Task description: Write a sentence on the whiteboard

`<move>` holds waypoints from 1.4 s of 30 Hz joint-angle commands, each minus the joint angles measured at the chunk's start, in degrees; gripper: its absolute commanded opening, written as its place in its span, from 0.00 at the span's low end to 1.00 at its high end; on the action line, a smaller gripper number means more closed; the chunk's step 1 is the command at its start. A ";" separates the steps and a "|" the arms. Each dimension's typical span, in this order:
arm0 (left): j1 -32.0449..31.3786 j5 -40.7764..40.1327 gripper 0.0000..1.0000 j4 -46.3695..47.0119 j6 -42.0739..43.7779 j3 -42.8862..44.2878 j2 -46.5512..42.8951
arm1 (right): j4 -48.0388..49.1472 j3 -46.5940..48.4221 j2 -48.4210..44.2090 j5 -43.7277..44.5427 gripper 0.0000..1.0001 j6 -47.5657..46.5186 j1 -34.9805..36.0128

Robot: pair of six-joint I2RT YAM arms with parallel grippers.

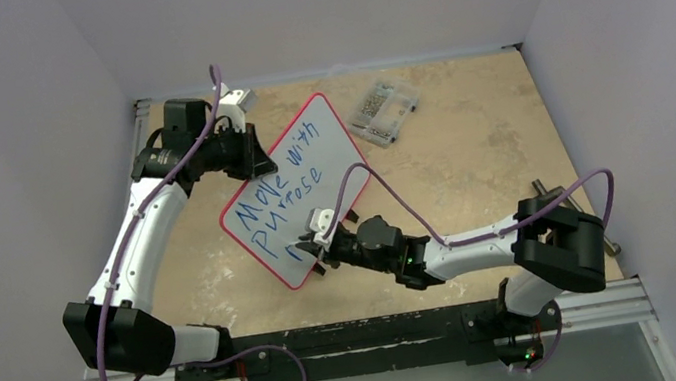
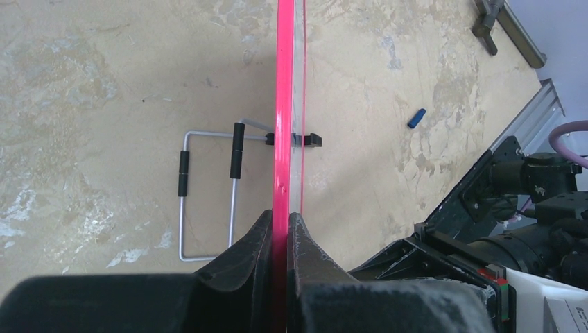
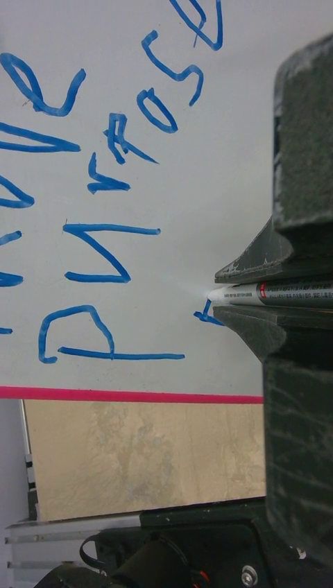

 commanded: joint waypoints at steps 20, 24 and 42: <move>-0.06 -1.82 0.00 1.56 -0.59 0.34 -2.39 | -1.23 -4.64 -0.31 5.21 0.00 2.03 -1.08; -0.12 -1.68 0.00 1.60 -0.61 0.37 -2.50 | -3.03 -4.39 -2.81 5.73 0.00 1.53 -1.08; -0.04 -1.59 0.00 1.67 -0.65 0.16 -2.96 | -3.11 -0.34 -5.60 9.79 0.00 -0.38 -2.33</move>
